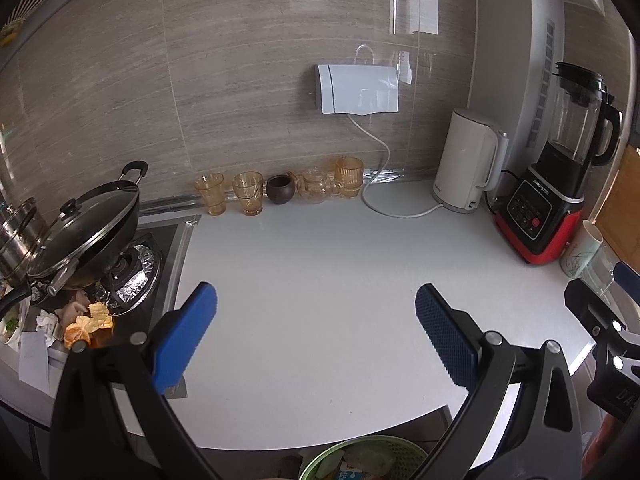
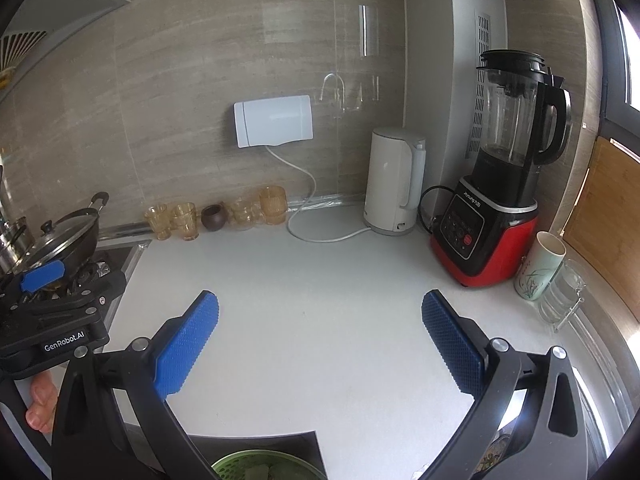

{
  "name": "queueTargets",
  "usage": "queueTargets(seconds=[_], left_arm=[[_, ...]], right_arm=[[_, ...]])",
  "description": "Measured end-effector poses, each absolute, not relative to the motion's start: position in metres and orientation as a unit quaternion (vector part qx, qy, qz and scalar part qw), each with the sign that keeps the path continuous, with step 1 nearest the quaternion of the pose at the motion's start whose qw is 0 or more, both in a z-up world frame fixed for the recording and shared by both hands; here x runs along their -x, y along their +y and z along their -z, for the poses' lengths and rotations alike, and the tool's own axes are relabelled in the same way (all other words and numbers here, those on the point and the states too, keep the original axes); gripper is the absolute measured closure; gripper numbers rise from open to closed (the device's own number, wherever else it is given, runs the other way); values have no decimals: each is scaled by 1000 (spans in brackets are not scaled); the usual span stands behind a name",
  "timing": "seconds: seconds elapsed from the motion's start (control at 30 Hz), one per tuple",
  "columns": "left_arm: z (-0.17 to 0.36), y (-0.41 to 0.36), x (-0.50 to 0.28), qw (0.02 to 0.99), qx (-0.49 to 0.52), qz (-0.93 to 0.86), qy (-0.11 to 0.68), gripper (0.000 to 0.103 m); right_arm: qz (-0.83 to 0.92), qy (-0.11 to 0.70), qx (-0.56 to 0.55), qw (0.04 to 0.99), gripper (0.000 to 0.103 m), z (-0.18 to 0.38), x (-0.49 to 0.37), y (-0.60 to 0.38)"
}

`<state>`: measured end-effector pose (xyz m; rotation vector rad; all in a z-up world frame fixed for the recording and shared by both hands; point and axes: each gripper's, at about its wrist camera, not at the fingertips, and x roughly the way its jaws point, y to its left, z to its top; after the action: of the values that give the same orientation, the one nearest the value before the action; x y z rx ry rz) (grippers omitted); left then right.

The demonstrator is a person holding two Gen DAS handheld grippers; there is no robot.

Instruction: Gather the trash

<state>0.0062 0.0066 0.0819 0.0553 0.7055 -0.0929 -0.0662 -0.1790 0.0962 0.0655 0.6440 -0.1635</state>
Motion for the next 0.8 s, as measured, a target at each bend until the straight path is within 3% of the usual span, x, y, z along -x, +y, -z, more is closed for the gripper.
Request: queueTargets(seconds=[0.8], left_arm=[[-82,16,-2,936,-22,47,347,8]], right_arm=[[80,316,-27,945,2,-97,74,-172]])
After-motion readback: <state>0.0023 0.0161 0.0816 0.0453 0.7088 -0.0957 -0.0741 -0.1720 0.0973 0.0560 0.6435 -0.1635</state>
